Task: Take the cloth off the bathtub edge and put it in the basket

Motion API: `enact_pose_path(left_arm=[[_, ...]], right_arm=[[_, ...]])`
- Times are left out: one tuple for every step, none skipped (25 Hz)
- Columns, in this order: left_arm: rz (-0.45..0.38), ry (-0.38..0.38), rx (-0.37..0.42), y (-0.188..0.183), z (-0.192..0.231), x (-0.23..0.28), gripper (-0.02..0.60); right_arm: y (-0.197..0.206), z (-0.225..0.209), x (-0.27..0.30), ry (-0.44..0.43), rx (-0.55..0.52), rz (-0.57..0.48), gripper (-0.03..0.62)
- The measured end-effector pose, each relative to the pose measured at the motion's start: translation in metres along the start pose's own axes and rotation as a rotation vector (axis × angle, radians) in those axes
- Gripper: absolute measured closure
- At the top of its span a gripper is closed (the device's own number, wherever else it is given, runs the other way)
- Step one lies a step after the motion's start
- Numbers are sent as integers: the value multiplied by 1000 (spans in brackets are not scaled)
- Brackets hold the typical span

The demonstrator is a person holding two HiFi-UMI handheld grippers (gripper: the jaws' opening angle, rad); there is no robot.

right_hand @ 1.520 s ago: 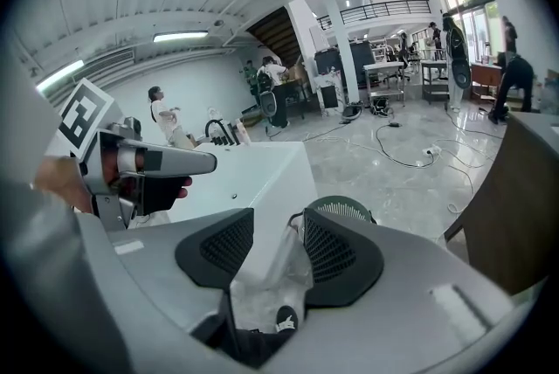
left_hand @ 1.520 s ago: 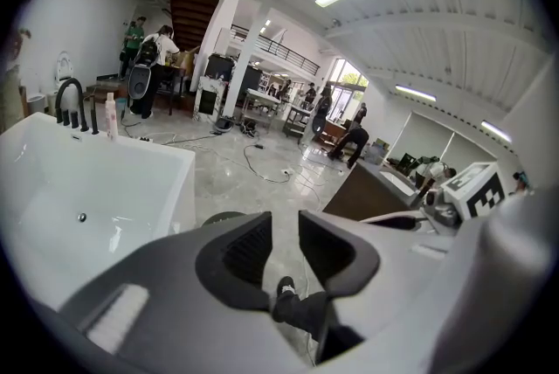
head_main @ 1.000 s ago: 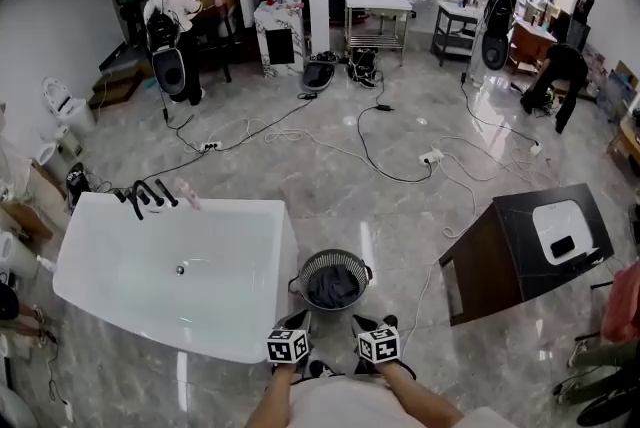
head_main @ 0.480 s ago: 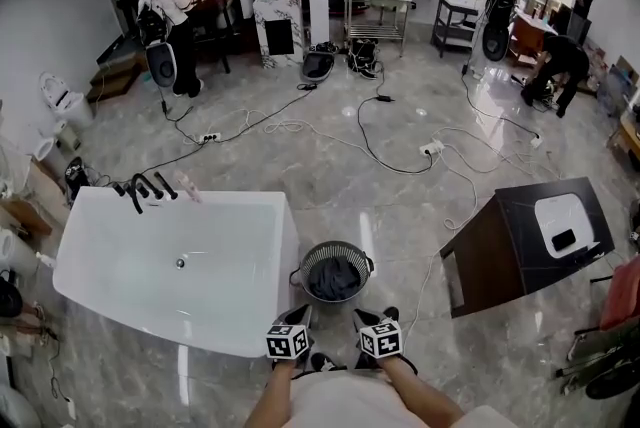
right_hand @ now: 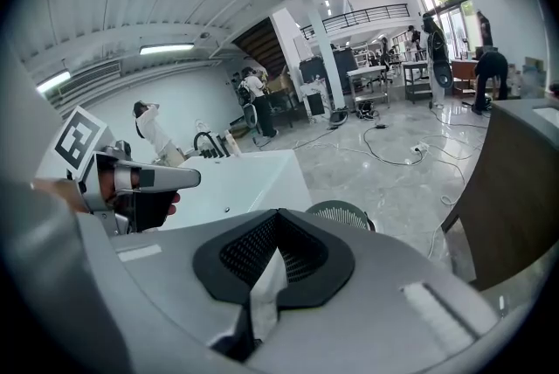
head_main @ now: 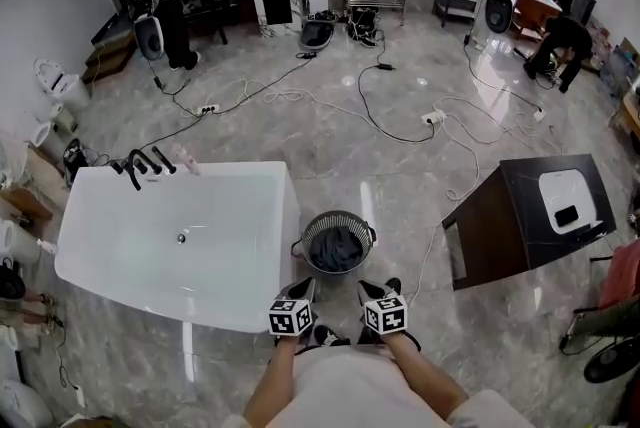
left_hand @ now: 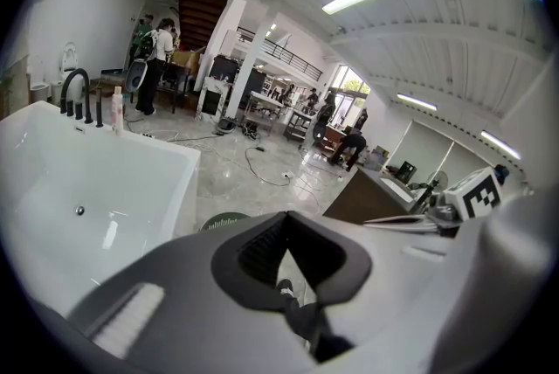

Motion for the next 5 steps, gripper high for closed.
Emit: enact_pose_path(left_arm=[[0,1,1,-1,0,0,525],[1,2,2,-1,0,0,525],[3,3,3,-1,0,0,525],[4,4,5,-2,1,0,525],[5,6,6,-2,1,0,525]], right_arm=[[-1,0,0,2,0,-3,594],[-1,1,0,4,-1,-4,594],[-2,1,1,6,-1,-4,594],[-2,2,1,9,-2,-4,594],[-2,2,1,11,-2,-5,594]])
Point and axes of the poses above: the fingertips, and each gripper's own axes: x forward along the fingers, z to its left, y out of its underside, the point moved 6 cm from there along -x, backward along the fingers, and after that the axes turned 5 degrees about -z, right-handed, at the moved point
